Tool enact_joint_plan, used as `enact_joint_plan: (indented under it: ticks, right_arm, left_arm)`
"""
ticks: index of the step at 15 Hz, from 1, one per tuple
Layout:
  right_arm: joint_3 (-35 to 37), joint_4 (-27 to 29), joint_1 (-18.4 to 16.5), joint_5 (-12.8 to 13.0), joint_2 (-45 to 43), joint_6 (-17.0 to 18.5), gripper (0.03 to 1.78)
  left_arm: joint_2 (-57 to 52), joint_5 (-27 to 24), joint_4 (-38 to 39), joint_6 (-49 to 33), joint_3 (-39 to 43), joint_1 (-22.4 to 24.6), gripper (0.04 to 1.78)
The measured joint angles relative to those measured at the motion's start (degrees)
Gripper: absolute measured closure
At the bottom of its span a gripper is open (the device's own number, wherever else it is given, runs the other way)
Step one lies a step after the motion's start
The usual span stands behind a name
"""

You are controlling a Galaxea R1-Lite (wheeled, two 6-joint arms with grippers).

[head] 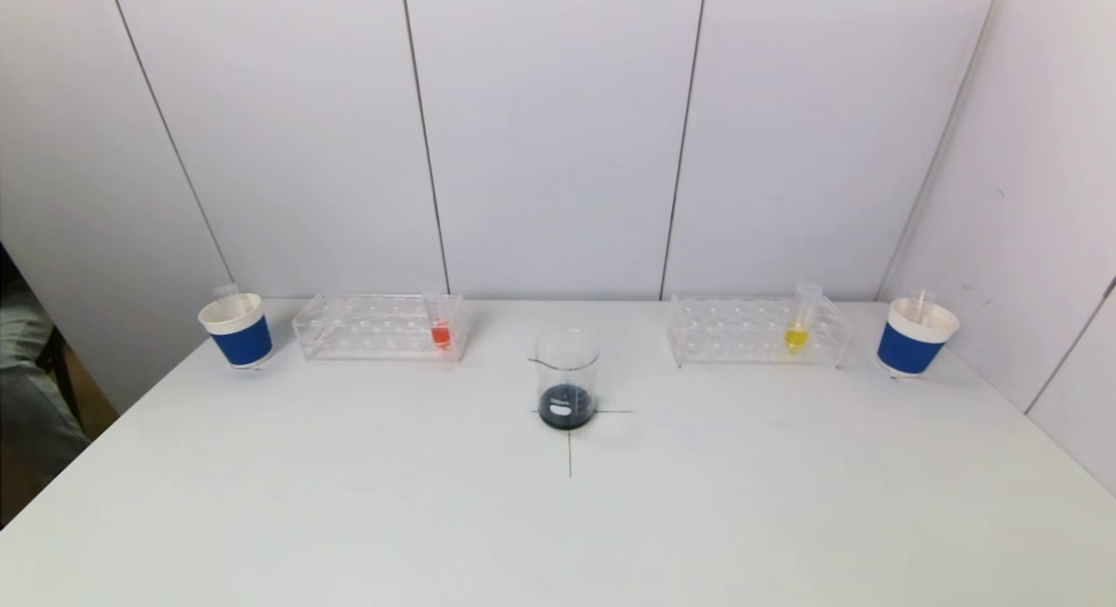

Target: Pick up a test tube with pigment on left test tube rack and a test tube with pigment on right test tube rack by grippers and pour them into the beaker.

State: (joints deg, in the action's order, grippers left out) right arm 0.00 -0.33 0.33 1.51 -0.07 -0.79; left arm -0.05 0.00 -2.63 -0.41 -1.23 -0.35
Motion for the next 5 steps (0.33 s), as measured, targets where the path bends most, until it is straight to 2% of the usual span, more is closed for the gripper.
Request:
enact_joint_plan:
  ticks: [5]
  right_arm:
    - [0.0,0.0,0.0,0.0,0.0,0.2,0.04]
  left_arm:
    - [0.0,0.0,0.0,0.0,0.0,0.0,0.06]
